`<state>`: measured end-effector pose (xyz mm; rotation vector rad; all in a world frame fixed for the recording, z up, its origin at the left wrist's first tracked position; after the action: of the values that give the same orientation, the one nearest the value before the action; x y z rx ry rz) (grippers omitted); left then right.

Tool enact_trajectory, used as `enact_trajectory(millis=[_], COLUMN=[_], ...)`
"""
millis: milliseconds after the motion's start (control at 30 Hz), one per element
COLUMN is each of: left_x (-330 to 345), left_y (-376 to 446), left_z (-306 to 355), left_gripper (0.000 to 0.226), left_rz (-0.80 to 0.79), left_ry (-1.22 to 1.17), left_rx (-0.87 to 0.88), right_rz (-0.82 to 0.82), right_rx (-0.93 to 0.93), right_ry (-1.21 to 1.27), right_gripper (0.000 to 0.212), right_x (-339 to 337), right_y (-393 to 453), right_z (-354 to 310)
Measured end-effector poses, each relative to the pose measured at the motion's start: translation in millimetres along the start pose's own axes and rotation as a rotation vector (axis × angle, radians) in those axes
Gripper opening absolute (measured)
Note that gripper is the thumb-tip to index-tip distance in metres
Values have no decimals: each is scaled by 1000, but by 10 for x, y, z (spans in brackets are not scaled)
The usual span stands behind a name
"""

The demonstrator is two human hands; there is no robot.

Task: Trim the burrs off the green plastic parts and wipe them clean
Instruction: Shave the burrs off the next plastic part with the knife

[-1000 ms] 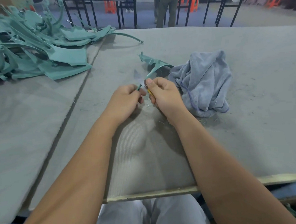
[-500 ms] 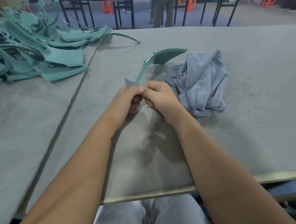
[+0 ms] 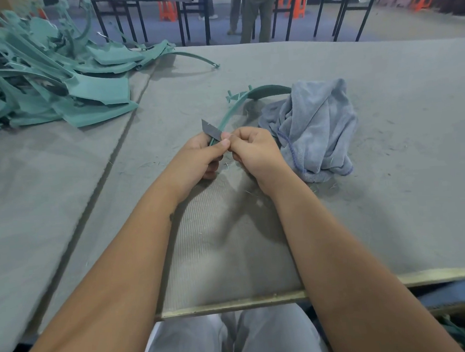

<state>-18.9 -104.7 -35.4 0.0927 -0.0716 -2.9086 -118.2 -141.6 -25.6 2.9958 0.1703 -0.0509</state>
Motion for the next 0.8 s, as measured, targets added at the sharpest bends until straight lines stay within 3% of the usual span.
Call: enact_trajectory(millis=[400, 600, 800], left_x=[-58, -140, -254], left_y=[35, 52, -22], left_z=[19, 0, 110], left_gripper=[14, 44, 42], left_rz=[49, 159, 146], left_ry=[46, 78, 103], left_rx=[60, 0, 25], right_rz=[94, 202, 332], right_rx=[-24, 20, 98], right_ry=[-21, 30, 69], right_gripper=[35, 41, 40], right_x=[-66, -178, -321], right_y=[26, 81, 137], right_z=[4, 41, 131])
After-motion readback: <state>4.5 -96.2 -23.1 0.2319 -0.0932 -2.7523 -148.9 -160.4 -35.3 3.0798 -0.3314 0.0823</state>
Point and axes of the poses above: each hand's wrist, its own y-axis towards the middle knuckle, its own x-axis out of the palm, z = x × y, the point moved 10 cm from there along y, towards the middle knuckle, and after that the axes turned 12 degrees about z, right-handed, at the moved point
